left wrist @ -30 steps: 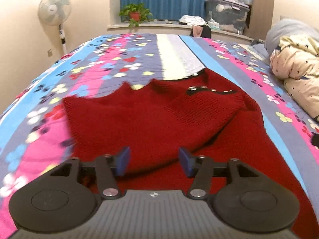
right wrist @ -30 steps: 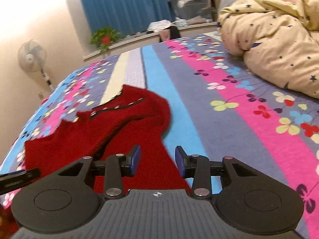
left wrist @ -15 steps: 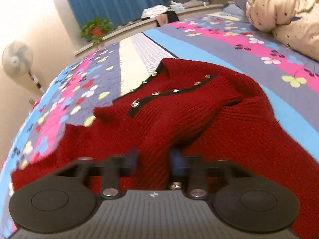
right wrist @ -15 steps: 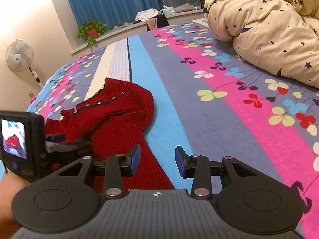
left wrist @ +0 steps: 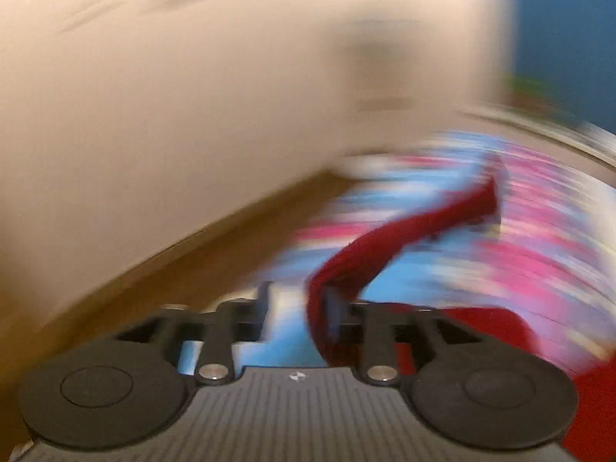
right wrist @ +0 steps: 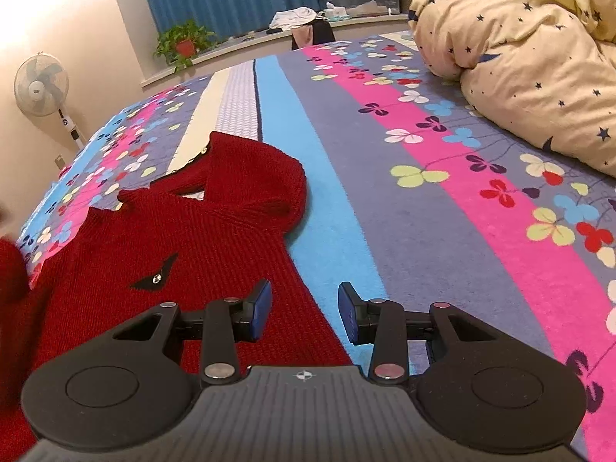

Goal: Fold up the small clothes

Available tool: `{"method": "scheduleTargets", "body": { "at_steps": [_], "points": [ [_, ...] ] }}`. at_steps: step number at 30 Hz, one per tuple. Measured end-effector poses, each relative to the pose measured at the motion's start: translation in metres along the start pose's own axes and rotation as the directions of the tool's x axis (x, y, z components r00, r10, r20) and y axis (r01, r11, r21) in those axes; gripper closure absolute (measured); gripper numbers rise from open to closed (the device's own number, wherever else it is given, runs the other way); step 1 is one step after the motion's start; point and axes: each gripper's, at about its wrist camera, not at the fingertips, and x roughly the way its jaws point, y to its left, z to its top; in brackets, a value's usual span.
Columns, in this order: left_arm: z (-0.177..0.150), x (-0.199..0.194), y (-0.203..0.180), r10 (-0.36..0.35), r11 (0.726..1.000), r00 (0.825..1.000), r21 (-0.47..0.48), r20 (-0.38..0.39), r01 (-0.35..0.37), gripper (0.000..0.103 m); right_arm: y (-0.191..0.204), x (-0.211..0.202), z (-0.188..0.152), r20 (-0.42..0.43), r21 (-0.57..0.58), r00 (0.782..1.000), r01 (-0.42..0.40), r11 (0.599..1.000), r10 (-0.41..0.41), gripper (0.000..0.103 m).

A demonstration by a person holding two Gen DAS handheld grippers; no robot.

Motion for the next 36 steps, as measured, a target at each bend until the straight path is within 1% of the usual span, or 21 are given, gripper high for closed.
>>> {"method": "scheduleTargets", "body": {
  "at_steps": [1,2,3,5,7,9,10,12,14,16,17,18,21,22,24,25,26,28,31,33,36],
  "points": [
    [-0.003,0.01,0.032,0.071,0.995,0.996,-0.071,-0.047,-0.074,0.063,0.002,0.0,-0.001,0.0,-0.01,1.0,-0.001,1.0,0.001,0.063],
    [-0.009,0.01,0.048,0.066,0.995,0.996,-0.073,-0.055,-0.07,0.063,0.004,0.0,-0.001,-0.001,-0.018,1.0,-0.003,1.0,0.003,0.063],
    [-0.017,0.005,0.053,0.036,0.999,0.998,-0.032,-0.043,-0.038,0.062,0.006,0.001,-0.002,-0.004,-0.025,1.0,-0.003,1.0,0.003,0.063],
    [-0.037,-0.012,0.049,-0.05,0.998,0.998,0.044,-0.034,0.051,0.053,0.008,0.003,-0.004,-0.014,-0.035,1.0,-0.004,0.999,0.003,0.063],
    [-0.061,-0.031,0.042,-0.194,0.979,0.979,0.048,-0.068,0.198,0.049,0.008,0.007,-0.007,-0.03,-0.037,1.0,-0.003,0.999,0.002,0.063],
    [-0.085,-0.047,0.025,-0.326,0.942,0.938,0.046,-0.119,0.333,0.049,0.007,0.011,-0.009,-0.046,-0.034,0.999,-0.001,0.999,0.0,0.063],
    [-0.097,-0.055,0.014,-0.391,0.914,0.91,0.062,-0.14,0.402,0.049,0.006,0.013,-0.01,-0.053,-0.028,0.999,-0.005,1.0,0.004,0.063],
    [-0.116,-0.071,-0.011,-0.468,0.86,0.868,0.139,-0.167,0.49,0.049,0.002,0.016,-0.011,-0.064,-0.005,0.998,-0.02,1.0,0.019,0.063],
    [-0.13,-0.092,-0.038,-0.547,0.776,0.82,0.263,-0.17,0.573,0.049,-0.004,0.021,-0.01,-0.063,0.034,0.997,-0.047,0.998,0.049,0.063],
    [-0.144,-0.099,-0.051,-0.606,0.703,0.772,0.325,-0.192,0.633,0.045,-0.008,0.026,-0.007,-0.047,0.063,0.996,-0.072,0.995,0.075,0.063],
    [-0.151,-0.101,-0.057,-0.619,0.677,0.756,0.343,-0.212,0.651,0.045,-0.01,0.029,-0.005,-0.031,0.071,0.996,-0.086,0.994,0.089,0.063],
    [-0.16,-0.1,-0.062,-0.619,0.671,0.752,0.344,-0.227,0.656,0.045,-0.01,0.033,-0.002,-0.014,0.074,0.995,-0.096,0.993,0.097,0.063],
    [-0.179,-0.098,-0.074,-0.612,0.644,0.724,0.331,-0.319,0.69,0.045,-0.014,0.052,0.01,0.028,0.086,0.993,-0.114,0.99,0.112,0.063],
    [-0.184,-0.097,-0.077,-0.595,0.642,0.724,0.336,-0.349,0.689,0.045,-0.016,0.059,0.014,0.037,0.091,0.993,-0.116,0.989,0.113,0.063],
    [-0.193,-0.088,-0.078,-0.547,0.642,0.739,0.369,-0.393,0.672,0.045,-0.02,0.075,0.024,0.056,0.102,0.992,-0.115,0.988,0.11,0.062],
    [-0.199,-0.087,-0.082,-0.514,0.641,0.759,0.409,-0.4,0.65,0.042,-0.023,0.084,0.028,0.064,0.107,0.992,-0.114,0.988,0.108,0.057],
    [-0.203,-0.086,-0.078,-0.503,0.635,0.763,0.425,-0.406,0.645,0.04,-0.026,0.096,0.032,0.062,0.116,0.993,-0.105,0.988,0.098,0.053],
    [-0.201,-0.081,-0.078,-0.504,0.64,0.752,0.402,-0.425,0.655,0.04,-0.032,0.121,0.039,0.039,0.153,0.995,-0.098,0.983,0.094,0.046],
    [-0.198,-0.072,-0.073,-0.51,0.64,0.738,0.379,-0.442,0.668,0.039,-0.036,0.161,0.049,-0.006,0.194,0.994,-0.105,0.975,0.108,0.044],
    [-0.199,-0.071,-0.074,-0.509,0.634,0.741,0.39,-0.439,0.667,0.038,-0.033,0.176,0.06,0.014,0.175,0.995,-0.102,0.979,0.101,0.043],
    [-0.197,-0.07,-0.078,-0.508,0.624,0.743,0.408,-0.435,0.666,0.037,-0.032,0.202,0.087,-0.015,0.195,0.982,-0.18,0.964,0.186,0.043]
  ]
}}
